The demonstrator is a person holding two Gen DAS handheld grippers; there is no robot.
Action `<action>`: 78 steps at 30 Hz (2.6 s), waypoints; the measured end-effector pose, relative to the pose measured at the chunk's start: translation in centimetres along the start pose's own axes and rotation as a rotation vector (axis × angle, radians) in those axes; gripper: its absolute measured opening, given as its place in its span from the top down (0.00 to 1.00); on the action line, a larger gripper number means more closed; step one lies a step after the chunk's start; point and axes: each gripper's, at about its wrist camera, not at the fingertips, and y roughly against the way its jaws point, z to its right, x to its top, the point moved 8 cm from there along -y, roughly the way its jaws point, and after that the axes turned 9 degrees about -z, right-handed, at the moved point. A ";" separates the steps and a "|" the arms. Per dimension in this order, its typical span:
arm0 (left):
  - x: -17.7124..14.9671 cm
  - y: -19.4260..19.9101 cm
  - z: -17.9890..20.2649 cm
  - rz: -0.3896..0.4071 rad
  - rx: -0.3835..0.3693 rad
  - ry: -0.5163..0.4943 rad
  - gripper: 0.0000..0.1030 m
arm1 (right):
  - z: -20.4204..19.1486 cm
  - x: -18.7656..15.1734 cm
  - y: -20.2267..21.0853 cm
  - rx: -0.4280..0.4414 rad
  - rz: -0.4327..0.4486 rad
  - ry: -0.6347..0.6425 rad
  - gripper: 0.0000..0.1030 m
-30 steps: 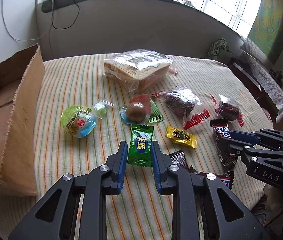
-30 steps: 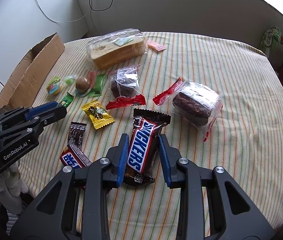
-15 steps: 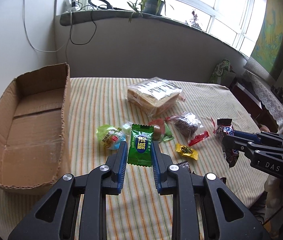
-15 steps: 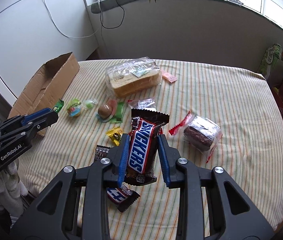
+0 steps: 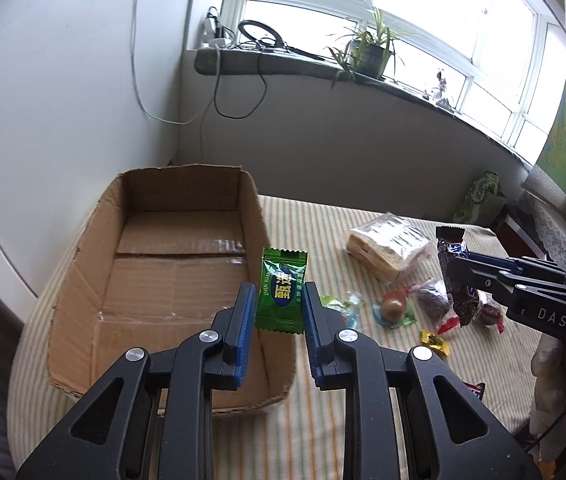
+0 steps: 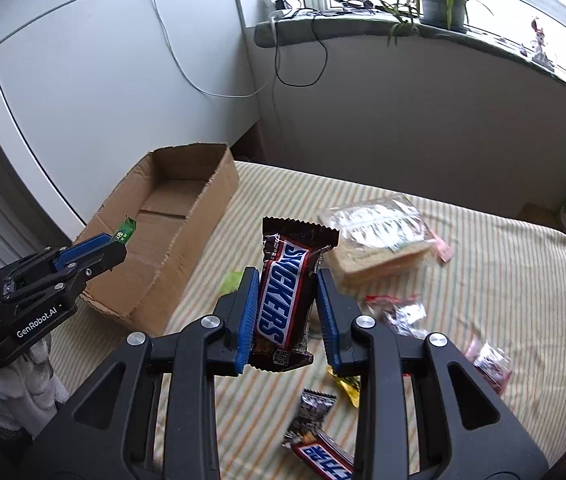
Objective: Organize snacks
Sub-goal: 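Carry both snacks to the cardboard box and open both tools to drop them, then grasp the green jelly cup with the left tool while the right tool grasps a Snickers bar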
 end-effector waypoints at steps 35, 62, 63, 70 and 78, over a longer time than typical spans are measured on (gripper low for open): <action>0.5 -1.7 -10.0 -0.020 0.119 0.151 0.77 | -12.2 4.7 -9.3 0.104 -0.080 0.203 0.66; 0.2 2.5 -1.8 0.033 0.037 0.082 0.77 | -0.8 -1.2 2.7 0.065 0.018 0.052 0.66; 0.1 2.5 -1.3 0.032 0.030 0.077 0.77 | 0.0 -1.6 3.2 0.059 0.021 0.041 0.66; -1.1 1.1 2.6 -0.009 -0.022 0.034 0.75 | 4.4 -5.4 5.5 0.013 0.010 0.014 0.53; -2.9 -1.5 6.4 -0.071 -0.063 -0.008 0.62 | 5.7 -9.9 4.7 0.010 -0.064 0.053 0.51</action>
